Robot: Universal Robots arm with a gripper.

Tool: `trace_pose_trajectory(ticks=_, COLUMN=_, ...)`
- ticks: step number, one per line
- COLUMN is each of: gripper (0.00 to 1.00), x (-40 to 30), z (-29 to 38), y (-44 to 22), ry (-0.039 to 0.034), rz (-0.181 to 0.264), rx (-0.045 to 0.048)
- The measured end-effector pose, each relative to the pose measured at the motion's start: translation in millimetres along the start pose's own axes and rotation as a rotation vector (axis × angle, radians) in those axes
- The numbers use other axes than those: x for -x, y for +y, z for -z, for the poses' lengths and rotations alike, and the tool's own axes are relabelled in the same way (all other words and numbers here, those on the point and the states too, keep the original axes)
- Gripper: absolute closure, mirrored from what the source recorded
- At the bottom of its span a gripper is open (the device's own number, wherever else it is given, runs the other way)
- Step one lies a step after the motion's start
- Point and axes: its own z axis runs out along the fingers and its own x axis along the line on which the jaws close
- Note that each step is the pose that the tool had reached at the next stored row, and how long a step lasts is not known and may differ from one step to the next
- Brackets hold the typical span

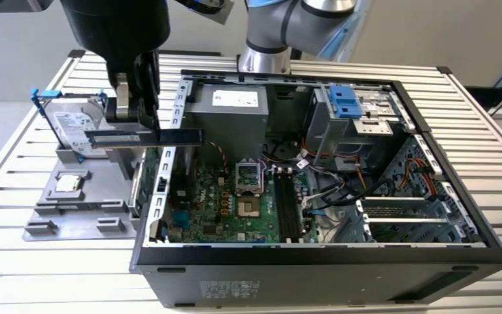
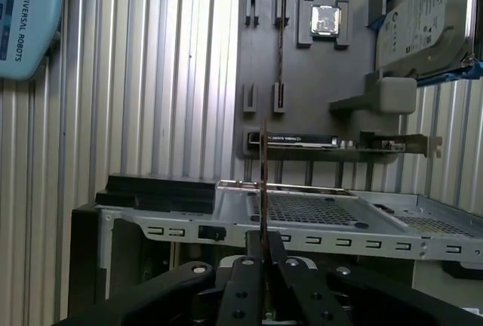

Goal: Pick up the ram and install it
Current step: 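Pick up the ram and move it above insertion slot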

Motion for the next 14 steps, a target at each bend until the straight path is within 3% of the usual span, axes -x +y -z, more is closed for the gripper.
trace_pose_trajectory(ticks=14, gripper=1.0, x=-0.9, z=0.7, y=-18.5, ry=0.0, rz=0.0, rx=0.0)
